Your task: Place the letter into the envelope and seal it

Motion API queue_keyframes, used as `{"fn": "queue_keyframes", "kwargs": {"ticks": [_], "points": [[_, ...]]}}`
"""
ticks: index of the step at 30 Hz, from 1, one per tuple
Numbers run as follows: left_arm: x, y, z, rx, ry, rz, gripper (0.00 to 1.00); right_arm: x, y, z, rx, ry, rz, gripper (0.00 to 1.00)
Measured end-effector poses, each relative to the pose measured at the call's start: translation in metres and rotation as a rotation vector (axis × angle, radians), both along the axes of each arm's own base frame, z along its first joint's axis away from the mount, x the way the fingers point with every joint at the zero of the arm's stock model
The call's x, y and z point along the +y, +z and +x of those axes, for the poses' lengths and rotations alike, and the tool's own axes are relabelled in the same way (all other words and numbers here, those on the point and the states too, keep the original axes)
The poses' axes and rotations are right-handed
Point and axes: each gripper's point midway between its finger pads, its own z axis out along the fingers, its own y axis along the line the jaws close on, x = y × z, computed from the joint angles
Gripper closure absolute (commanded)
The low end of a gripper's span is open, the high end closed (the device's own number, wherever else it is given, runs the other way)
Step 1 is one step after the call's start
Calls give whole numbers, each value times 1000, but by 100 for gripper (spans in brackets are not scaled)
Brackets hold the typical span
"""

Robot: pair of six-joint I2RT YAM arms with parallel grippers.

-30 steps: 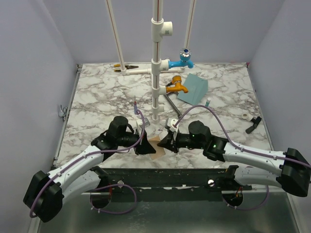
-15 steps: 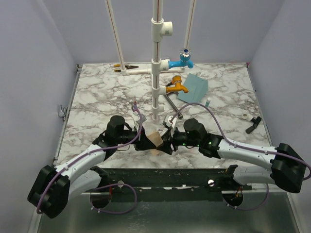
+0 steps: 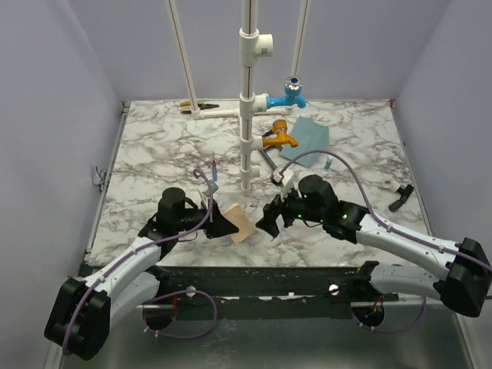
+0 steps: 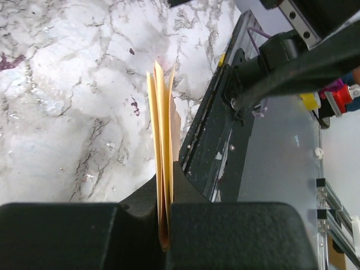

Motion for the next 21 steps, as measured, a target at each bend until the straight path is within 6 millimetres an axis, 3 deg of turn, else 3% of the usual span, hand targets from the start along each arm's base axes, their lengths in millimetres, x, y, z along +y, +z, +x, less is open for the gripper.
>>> {"fn": "queue_keyframes", "kwargs": {"ticks": [4,13,18,21], "points": [[6,-2,2,-7,37,-4,100,-25,-1,22,76,-148,-54,1],[20,-3,5,-57,120,-24,100,-110,15,110,187,-581,-117,12],[23,0,6,-88,141,-37,100,-140,35,140,154,-733,-133,16],[23,1,6,-96,142,-42,100,-157,36,155,134,-806,-162,18]]}}
